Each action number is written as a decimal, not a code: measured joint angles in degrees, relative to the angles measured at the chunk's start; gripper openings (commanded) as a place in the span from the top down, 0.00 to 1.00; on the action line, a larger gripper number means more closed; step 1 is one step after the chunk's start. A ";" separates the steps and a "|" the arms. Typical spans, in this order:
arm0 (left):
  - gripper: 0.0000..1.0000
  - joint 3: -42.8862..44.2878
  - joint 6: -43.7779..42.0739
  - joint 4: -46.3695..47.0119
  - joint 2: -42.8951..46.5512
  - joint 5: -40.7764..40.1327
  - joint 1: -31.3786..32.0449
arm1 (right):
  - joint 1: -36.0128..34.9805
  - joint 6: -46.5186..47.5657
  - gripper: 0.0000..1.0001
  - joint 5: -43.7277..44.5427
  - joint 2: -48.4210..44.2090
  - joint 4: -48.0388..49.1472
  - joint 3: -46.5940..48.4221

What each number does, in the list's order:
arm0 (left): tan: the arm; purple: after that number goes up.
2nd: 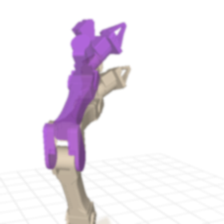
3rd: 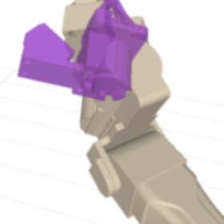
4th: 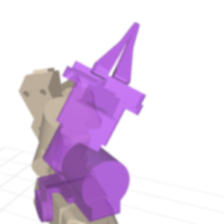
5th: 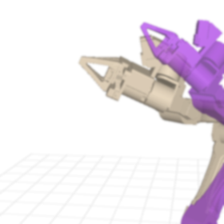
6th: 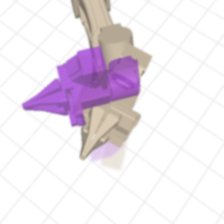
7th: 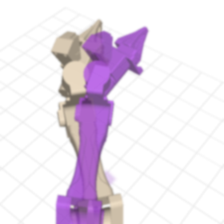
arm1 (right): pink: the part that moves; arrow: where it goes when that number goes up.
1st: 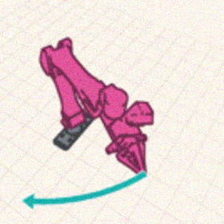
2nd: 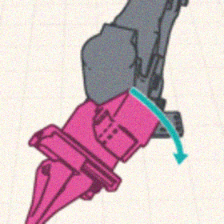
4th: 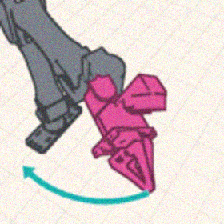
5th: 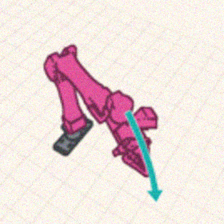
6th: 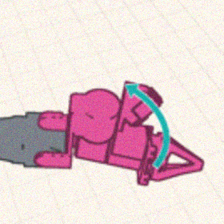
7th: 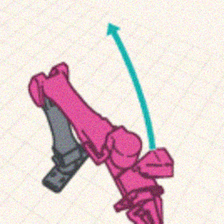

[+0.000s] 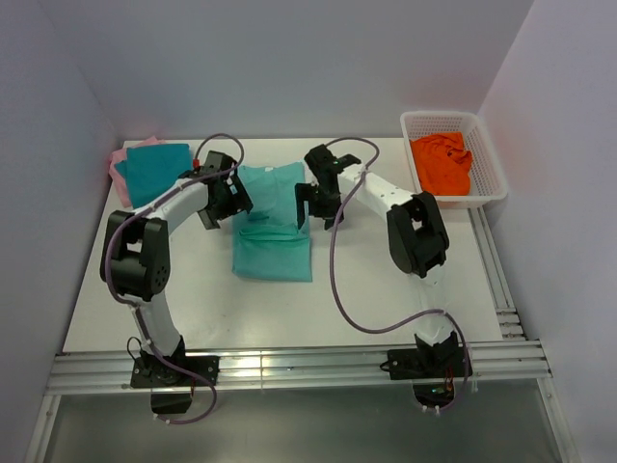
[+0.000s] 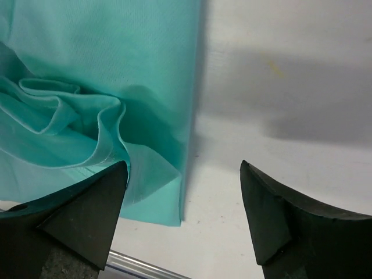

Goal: Fold and stack the t-shirts
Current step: Fold the folded rectangular tshirt in 1/3 of the way, then grab one side of the 2/3 rectangular tshirt with both arms, then fold the long partially folded tshirt into a neat square, then put the neatly folded tshirt into the corner of the board with the left arm

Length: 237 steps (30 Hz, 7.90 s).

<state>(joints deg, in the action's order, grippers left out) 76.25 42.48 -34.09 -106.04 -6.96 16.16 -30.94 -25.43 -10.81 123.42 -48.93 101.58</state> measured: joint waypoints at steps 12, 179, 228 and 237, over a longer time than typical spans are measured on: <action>0.07 -9.64 4.83 -1.11 21.79 -2.93 -0.59 | 3.17 -2.34 0.16 -1.11 -27.69 7.39 -26.99; 0.06 5.84 -6.75 -1.16 -0.90 26.67 -11.17 | 13.97 -11.74 1.00 -25.55 16.24 12.92 10.49; 1.00 26.75 -2.23 11.96 -14.75 13.97 -1.38 | 16.09 -3.43 0.47 -33.03 -53.18 10.27 -42.69; 1.00 44.24 -6.25 5.33 -20.11 13.44 -6.27 | 16.09 -1.27 0.48 -31.74 -52.98 9.05 -45.27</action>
<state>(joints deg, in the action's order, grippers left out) 120.49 36.23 -28.75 -126.15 6.48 9.89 -14.85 -26.70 -42.54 70.43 -39.88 56.31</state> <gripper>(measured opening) 0.037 0.526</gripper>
